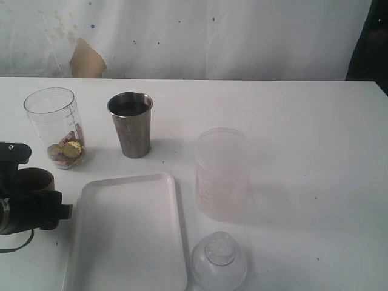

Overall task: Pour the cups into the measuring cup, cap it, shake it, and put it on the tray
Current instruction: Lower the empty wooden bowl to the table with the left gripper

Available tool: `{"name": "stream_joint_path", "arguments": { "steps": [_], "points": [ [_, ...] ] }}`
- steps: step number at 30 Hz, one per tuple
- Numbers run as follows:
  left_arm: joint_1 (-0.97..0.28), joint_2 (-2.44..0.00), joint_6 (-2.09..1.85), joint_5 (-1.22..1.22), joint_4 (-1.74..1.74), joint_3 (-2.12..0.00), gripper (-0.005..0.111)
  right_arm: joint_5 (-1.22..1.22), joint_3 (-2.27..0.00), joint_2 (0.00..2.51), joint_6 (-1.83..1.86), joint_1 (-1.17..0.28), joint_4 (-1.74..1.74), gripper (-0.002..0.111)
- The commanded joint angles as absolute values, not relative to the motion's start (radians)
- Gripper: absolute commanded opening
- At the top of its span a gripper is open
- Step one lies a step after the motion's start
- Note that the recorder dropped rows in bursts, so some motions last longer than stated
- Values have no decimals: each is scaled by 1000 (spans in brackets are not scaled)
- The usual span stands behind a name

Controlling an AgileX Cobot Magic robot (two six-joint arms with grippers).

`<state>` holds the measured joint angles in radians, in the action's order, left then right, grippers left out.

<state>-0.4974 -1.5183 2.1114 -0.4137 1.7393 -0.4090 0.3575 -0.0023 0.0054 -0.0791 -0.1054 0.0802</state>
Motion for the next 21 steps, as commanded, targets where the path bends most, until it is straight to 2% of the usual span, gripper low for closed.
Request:
{"name": "stream_joint_path", "arguments": {
  "steps": [1, 5, 8, 11, 16, 19, 21],
  "points": [
    [-502, -1538, 2116, -416, 1744, -415, 61, 350, 0, 0, -83, -109, 81, 0],
    [-502, -1536, 2116, -420, 1703, -415, 77, 350, 0, 0, -83, -109, 81, 0],
    [-502, -1536, 2116, -411, 1679, -415, 93, 350, 0, 0, -83, -109, 81, 0],
    [-502, -1535, 2116, -411, 1653, -415, 101, 350, 0, 0, -83, -109, 81, 0],
    [-502, -1478, 2108, -413, 1626, -415, 104, 350, 0, 0, -83, -109, 81, 0],
    [-502, -1348, 1988, -411, 1532, -415, 104, 350, 0, 0, -83, -109, 81, 0],
    [-502, -1265, 1844, -428, 1388, -415, 98, 350, 0, 0, -83, -109, 81, 0]
  ]
}}
